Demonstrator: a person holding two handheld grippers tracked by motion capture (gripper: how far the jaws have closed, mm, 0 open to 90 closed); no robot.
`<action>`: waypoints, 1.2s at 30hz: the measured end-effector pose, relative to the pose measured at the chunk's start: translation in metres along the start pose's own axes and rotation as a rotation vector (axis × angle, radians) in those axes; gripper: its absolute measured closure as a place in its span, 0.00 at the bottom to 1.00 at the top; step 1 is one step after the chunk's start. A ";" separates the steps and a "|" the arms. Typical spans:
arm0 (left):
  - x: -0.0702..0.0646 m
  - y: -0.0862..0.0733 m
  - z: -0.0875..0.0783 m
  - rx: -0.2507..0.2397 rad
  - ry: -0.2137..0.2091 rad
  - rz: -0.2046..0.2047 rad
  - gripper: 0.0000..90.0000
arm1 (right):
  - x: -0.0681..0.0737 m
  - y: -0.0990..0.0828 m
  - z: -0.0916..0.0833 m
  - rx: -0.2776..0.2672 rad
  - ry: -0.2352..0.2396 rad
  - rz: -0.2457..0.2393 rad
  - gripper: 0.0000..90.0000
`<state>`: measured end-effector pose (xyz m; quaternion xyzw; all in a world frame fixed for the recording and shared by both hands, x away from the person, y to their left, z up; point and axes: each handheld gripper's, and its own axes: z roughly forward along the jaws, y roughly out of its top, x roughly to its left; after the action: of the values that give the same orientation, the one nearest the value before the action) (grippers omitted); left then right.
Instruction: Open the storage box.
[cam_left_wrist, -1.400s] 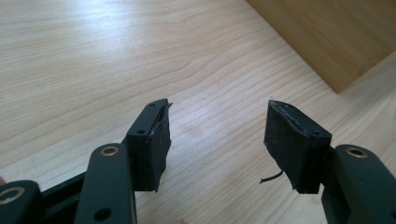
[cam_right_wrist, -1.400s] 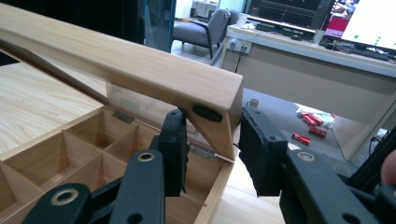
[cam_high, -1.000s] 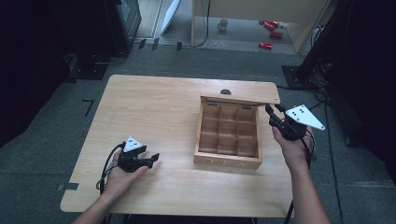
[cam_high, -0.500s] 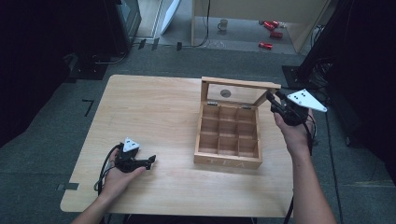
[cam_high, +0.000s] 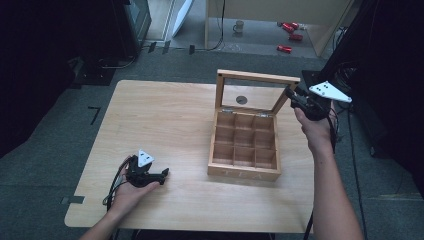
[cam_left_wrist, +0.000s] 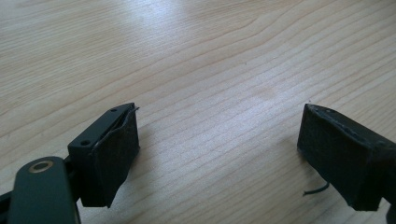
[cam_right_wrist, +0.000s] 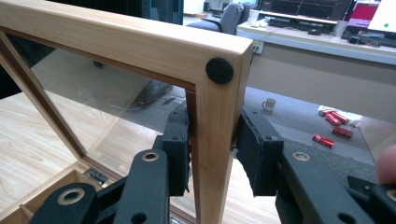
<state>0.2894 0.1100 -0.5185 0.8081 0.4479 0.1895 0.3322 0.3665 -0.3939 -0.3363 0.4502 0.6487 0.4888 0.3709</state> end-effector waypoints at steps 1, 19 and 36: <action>0.000 0.000 0.000 0.002 0.000 0.004 0.15 | -0.001 0.001 0.002 0.003 0.004 0.002 0.74; -0.003 -0.001 -0.001 0.004 0.005 -0.003 0.15 | -0.036 0.021 0.053 0.059 0.058 0.107 0.74; -0.003 -0.002 -0.002 0.003 0.005 -0.001 0.15 | -0.047 0.023 0.091 0.096 0.002 0.218 0.74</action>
<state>0.2858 0.1085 -0.5184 0.8080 0.4493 0.1908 0.3299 0.4711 -0.4086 -0.3344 0.5349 0.6188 0.4950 0.2930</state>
